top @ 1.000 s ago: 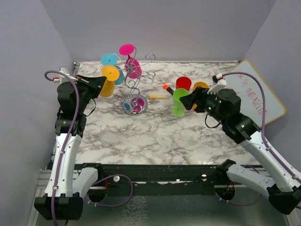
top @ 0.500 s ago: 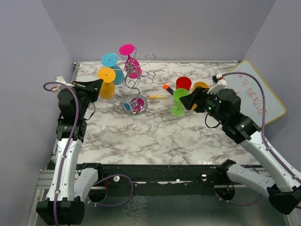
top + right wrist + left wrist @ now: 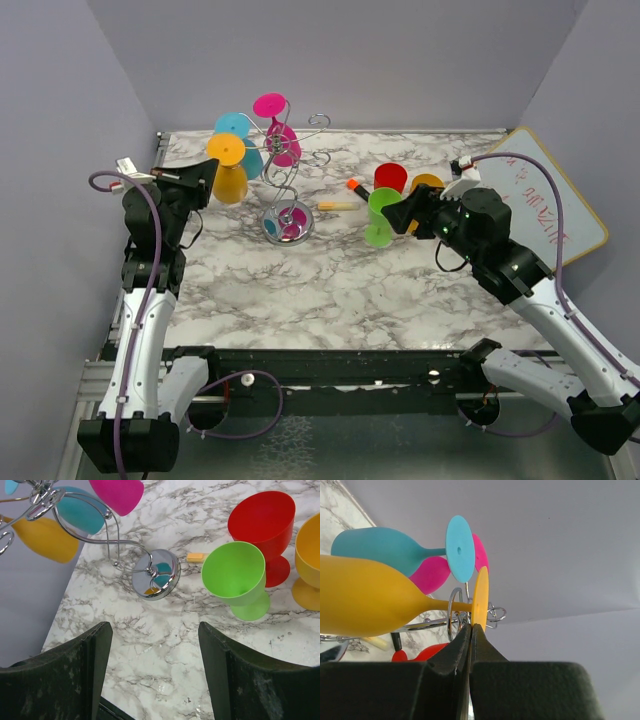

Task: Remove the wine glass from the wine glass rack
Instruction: Pick up the wine glass from the wine rack.

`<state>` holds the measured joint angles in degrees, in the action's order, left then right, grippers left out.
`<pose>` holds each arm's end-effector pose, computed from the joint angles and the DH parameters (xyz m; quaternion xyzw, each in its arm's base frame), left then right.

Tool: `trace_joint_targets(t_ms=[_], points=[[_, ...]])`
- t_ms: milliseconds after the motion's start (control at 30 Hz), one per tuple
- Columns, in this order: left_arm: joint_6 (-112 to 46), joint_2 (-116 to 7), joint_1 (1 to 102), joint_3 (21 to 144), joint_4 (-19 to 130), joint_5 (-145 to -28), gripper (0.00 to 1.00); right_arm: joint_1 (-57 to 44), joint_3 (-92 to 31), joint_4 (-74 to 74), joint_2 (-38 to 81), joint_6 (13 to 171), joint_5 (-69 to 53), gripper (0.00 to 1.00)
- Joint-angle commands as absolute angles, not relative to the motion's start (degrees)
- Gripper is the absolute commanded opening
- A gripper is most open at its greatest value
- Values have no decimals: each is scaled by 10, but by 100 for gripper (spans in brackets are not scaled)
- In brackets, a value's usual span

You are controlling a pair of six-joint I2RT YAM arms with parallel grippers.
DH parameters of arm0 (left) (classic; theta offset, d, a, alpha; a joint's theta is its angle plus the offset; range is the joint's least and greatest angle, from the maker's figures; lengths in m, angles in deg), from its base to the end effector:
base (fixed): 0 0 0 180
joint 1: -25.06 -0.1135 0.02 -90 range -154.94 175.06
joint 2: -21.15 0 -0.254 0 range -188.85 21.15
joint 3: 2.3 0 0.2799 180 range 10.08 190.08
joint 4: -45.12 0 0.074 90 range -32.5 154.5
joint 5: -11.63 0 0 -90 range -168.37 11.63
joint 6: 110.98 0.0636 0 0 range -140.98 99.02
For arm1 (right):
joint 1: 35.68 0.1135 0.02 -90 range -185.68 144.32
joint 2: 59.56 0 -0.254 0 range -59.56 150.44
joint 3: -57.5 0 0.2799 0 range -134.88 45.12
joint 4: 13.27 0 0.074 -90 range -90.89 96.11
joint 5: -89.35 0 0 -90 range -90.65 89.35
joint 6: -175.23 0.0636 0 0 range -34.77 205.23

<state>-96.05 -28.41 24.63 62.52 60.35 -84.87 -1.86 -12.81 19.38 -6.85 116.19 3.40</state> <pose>0.2625 -0.0052 0.3806 -0.4004 0.5826 -0.4600 0.5373 0.2232 0.1441 0.3645 0.0017 0.7934 0.3020 0.5285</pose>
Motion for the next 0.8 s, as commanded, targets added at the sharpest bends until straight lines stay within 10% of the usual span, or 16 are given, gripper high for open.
trace_joint_targets(t_ms=[0, 767], points=[[-984, -290, 243, 621, 578, -839, 0, -15, -134, 206, -68, 1153, 48, 75], [-950, -320, 243, 626, 549, -941, 0, -15, -128, 202, -67, 1154, 50, 75]])
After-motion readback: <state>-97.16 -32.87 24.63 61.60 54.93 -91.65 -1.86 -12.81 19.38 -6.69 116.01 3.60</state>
